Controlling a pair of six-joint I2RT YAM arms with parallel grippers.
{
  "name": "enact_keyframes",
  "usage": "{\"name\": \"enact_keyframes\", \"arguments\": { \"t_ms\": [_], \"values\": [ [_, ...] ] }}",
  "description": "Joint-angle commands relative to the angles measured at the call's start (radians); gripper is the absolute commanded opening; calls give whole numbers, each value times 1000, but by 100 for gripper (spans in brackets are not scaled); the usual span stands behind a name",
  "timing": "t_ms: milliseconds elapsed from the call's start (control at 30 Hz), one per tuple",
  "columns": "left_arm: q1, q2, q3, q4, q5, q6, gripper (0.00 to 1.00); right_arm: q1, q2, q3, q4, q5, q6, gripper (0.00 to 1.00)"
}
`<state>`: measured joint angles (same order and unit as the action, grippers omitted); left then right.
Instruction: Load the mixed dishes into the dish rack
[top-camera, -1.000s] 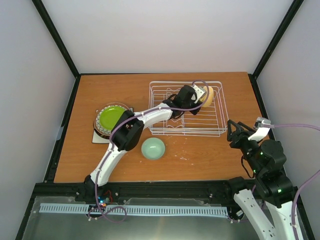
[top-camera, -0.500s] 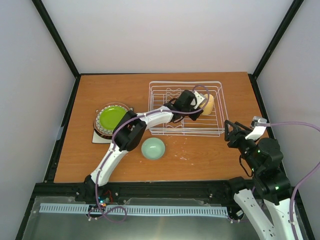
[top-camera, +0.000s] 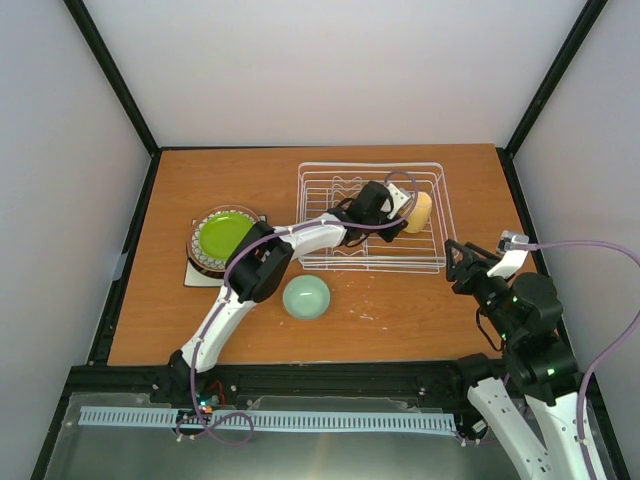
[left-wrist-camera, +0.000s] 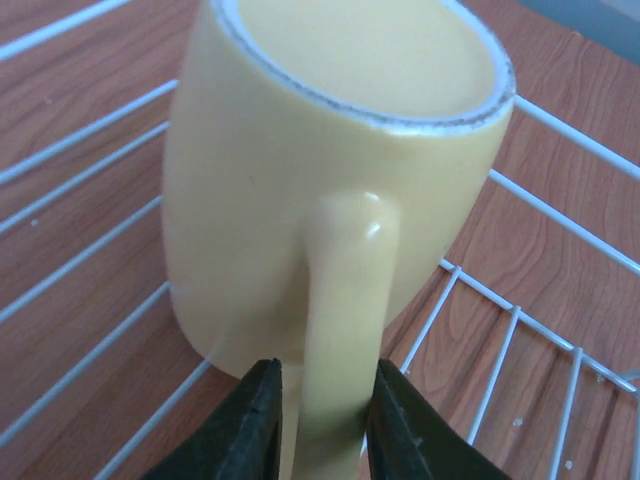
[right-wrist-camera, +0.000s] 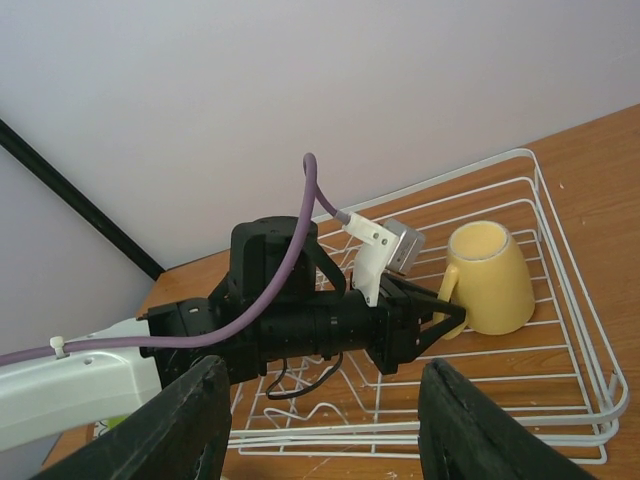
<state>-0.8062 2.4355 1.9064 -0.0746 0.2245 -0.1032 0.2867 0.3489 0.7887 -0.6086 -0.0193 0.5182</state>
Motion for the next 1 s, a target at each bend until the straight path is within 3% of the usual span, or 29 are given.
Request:
{"name": "enact_keyframes", "arguments": {
  "t_ms": [0,467,567,867,967],
  "values": [
    [4,-47,12,35,-9,-4,27,1,9,-14,26,-18,3,52],
    [2,-141,-31,6,-60,-24,59,1,8,-22,31,-24,5,52],
    [1,-227,-80,17,-107,-25,84,2,7,-8,21,-17,-5,52],
    [-2,-582,-220,-32,-306,-27,100,2,40,100,-81,15,-124,52],
    [-1,-718,-252,-76,-361,-27,100,2,145,178,-177,-115,-182,41]
  ]
}}
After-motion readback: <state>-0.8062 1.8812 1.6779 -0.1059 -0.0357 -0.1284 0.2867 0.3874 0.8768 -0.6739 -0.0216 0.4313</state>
